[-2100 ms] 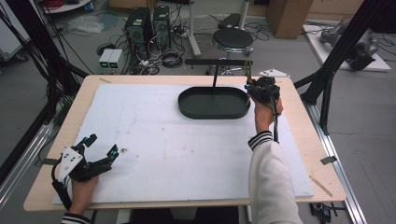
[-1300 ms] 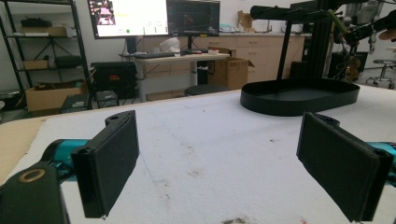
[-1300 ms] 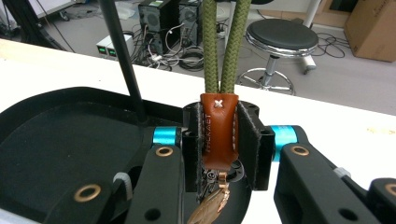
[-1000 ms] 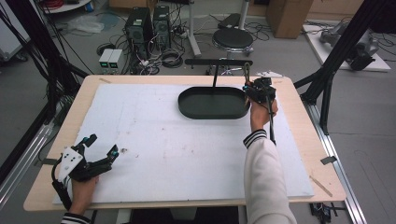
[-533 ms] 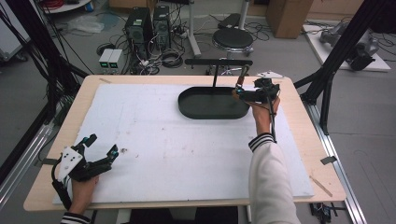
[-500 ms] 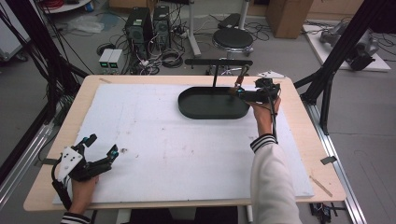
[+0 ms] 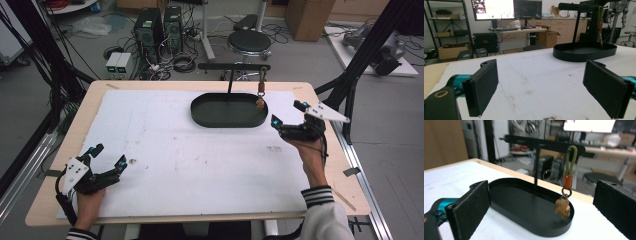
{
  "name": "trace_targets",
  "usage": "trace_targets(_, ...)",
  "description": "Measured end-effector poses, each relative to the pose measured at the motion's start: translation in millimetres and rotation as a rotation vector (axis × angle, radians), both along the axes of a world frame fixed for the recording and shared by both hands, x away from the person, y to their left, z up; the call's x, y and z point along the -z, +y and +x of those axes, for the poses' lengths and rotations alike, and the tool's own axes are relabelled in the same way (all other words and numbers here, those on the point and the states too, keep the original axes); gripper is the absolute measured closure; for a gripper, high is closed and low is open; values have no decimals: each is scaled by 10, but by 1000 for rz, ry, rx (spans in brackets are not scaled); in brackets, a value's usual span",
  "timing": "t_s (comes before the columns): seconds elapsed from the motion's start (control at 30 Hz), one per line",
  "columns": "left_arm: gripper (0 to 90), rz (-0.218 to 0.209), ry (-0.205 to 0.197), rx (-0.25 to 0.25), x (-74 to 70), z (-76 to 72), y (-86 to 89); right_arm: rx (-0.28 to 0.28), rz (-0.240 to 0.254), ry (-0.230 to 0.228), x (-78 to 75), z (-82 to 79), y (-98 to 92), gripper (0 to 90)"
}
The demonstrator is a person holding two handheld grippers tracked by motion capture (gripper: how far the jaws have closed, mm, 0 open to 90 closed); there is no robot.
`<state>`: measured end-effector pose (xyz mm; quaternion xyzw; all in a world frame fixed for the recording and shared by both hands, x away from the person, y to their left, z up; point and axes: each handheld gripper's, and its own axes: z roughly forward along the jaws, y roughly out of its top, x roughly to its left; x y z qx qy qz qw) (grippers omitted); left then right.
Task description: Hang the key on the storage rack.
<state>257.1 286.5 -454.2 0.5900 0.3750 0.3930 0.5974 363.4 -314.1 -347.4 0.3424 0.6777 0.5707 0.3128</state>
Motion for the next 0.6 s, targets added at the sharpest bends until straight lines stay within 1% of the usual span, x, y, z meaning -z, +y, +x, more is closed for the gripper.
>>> trace_targets(0.07, 134, 3, 0, -1, -1, -1, -1, -27, 20, -35, 74, -156, -61, 3)
trace_targets(0.13, 134, 4, -3, 1, 0, -2, -3, -34, 10, -59, 149, -282, -110, 3)
trace_targets(0.17, 134, 4, -3, 0, -1, -2, -4, -34, 9, -64, 191, -340, -131, 3)
trace_targets(0.27, 134, 3, -3, 0, 0, -1, -3, -39, 43, -77, 324, -466, -202, 3)
trace_targets(0.37, 134, 4, -3, -1, -1, -2, -5, -24, 77, -75, 461, -560, -254, 3)
trace_targets(0.43, 134, 4, -3, -1, -1, -2, -4, -11, 82, -79, 556, -607, -269, 3)
trace_targets(0.47, 134, 4, -3, -1, -1, -2, -5, -10, 88, -86, 604, -624, -277, 3)
trace_targets(0.5, 134, 5, -2, -2, -1, -2, -5, -13, 102, -81, 649, -638, -279, 3)
trace_targets(0.6, 134, 4, -2, -3, -1, -1, -4, -15, 108, -92, 754, -664, -282, 3)
